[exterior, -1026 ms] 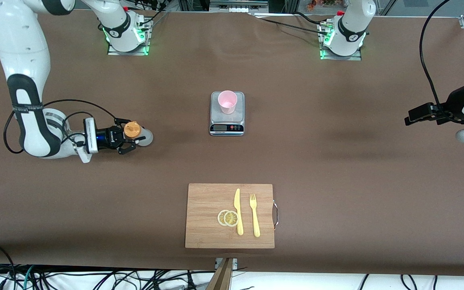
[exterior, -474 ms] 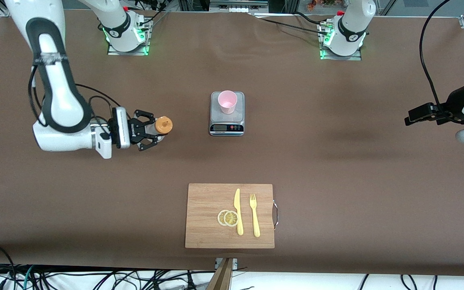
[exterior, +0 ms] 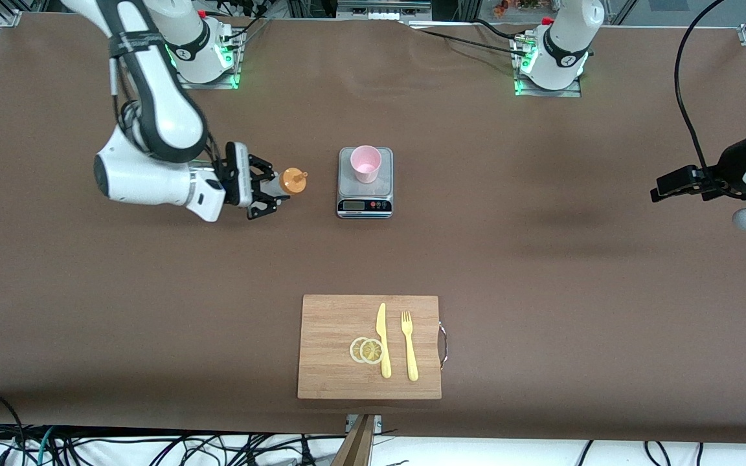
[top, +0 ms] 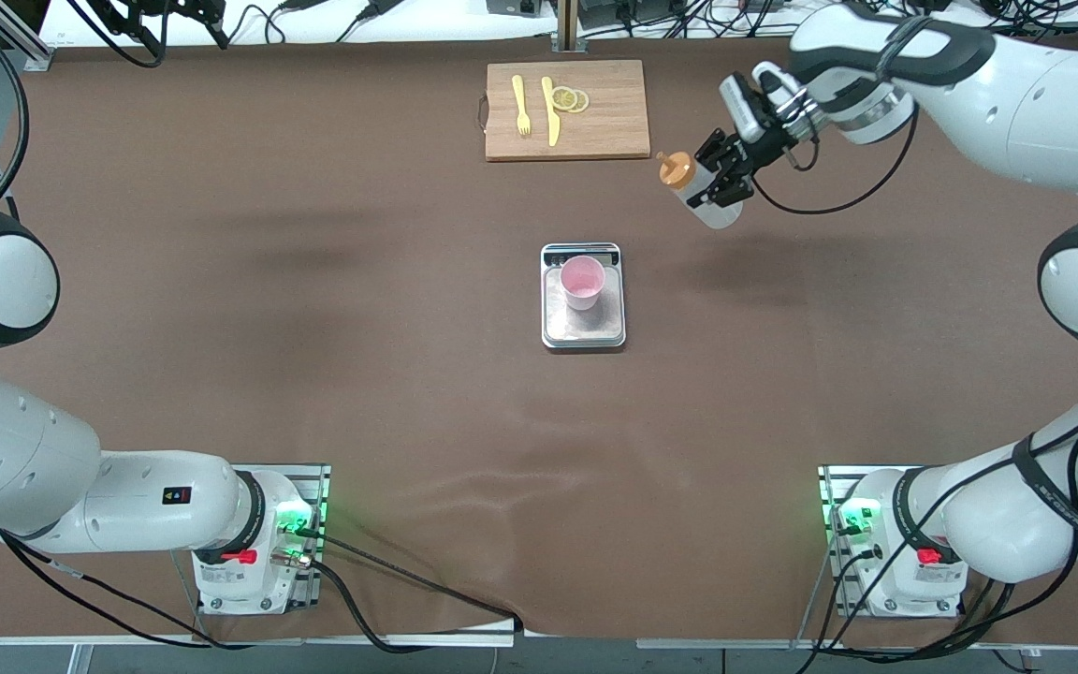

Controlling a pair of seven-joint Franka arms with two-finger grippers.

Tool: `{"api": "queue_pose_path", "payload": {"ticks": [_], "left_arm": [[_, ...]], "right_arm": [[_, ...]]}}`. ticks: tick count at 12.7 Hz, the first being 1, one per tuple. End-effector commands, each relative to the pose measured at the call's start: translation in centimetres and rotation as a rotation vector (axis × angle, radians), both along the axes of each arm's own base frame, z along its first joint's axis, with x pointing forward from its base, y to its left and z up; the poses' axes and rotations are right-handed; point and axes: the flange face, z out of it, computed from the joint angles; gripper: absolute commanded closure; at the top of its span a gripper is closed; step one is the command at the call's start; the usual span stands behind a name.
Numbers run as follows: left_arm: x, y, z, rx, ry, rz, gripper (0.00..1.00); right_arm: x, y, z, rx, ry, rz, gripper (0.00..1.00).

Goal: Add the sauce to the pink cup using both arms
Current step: 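Lift the sauce bottle with the right gripper toward the pink cup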

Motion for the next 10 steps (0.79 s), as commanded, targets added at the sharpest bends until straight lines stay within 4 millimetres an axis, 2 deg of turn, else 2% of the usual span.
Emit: {"api": "queue_pose_path", "payload": {"ticks": [1, 3, 7, 10], "left_arm": [[0.4, 0.0, 0.6, 0.026, 0.001, -0.025, 0.0], [0.4, 0.0, 0.6, 0.026, 0.002, -0.027, 0.0], [0.4, 0.0, 0.6, 0.026, 0.001, -0.026, 0.0], [0.4, 0.0, 0.6, 0.026, 0.002, -0.027, 0.0]], "right_arm": [[-2.1, 3.0, 0.9, -0.127, -0.025, 0.002, 0.87], [-3.2, 5.4, 0.9, -0.2, -0.037, 0.019, 0.87], [-6.0, 9.5, 0.8, -0.461, -0.099, 0.118, 0.87], [-7.3, 11.4, 0.6, -0.515, -0.102, 0.115, 0.87]]}}
